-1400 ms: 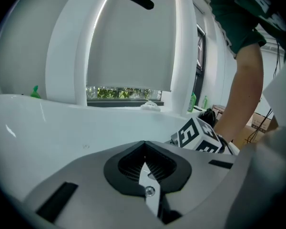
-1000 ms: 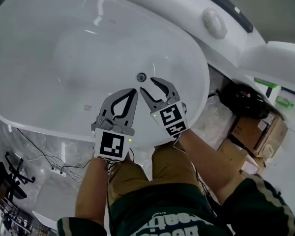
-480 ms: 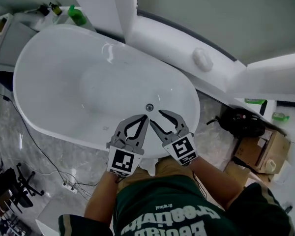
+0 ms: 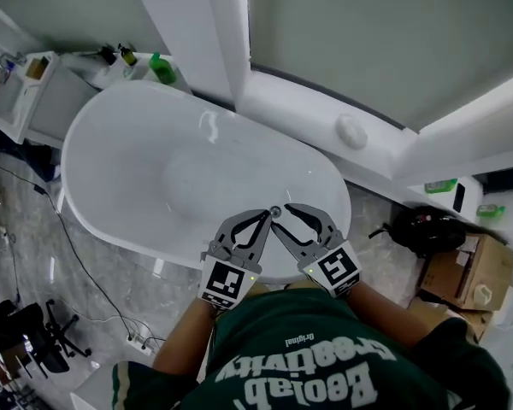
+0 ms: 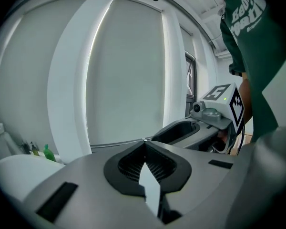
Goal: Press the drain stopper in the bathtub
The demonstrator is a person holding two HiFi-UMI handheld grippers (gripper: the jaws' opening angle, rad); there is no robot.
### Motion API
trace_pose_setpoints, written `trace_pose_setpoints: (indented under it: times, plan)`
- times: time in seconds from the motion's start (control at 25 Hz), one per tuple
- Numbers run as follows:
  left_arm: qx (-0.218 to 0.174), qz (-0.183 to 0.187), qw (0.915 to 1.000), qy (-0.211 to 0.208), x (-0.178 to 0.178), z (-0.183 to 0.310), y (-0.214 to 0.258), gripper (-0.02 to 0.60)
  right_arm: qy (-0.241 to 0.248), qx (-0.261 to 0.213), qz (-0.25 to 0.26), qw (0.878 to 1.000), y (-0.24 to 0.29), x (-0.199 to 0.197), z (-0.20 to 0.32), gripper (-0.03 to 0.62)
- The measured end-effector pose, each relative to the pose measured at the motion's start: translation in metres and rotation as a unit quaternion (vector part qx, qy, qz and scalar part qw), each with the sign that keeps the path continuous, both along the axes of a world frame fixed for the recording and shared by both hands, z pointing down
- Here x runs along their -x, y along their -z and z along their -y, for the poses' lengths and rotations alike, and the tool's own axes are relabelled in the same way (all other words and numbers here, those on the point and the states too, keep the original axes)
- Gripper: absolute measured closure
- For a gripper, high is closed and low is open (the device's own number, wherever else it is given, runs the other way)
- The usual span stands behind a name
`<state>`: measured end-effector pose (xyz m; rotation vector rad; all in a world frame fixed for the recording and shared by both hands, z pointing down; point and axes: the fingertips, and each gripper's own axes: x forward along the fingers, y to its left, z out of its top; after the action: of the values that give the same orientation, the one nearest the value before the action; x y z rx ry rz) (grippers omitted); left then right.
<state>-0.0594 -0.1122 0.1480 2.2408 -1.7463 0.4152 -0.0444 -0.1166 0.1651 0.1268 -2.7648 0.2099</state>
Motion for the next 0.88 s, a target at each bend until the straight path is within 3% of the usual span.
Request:
trace_pose_setpoints:
  times: [0.12,0.24,0.44,0.56,0.76,0.88]
  plan:
    - [-0.009,0.003,0.9999,-0.007,-0.003,-0.003,0.019,0.572,-0.007,-0.007,0.025,1.000,0.027,-0.005,0.003,0.424]
    - [-0.022,0.031,0.9991,-0.021,-0.001,-0.004,0.038,0.572,-0.018,-0.014,0.059,0.998,0.054,-0.004,0.008,0.436]
    - [-0.034,0.008,0.9986,-0.039,-0.004,-0.005,0.062,0.572,-0.025,-0.037,0.123,0.991,0.094,-0.009,0.006,0.471]
    - [-0.037,0.034,0.9971,-0.057,-0.013,0.001,0.069,0.572,-0.038,-0.038,0.151,0.987,0.114,-0.020,0.009,0.496]
    - [-0.052,0.003,0.9967,-0.062,-0.028,0.017,0.079,0.572,-0.037,-0.049,0.177,0.982,0.130,-0.039,0.006,0.575]
    - [-0.059,0.000,0.9962,-0.065,-0.035,0.025,0.081,0.572,-0.010,-0.043,0.175,0.984,0.127,-0.045,-0.001,0.579]
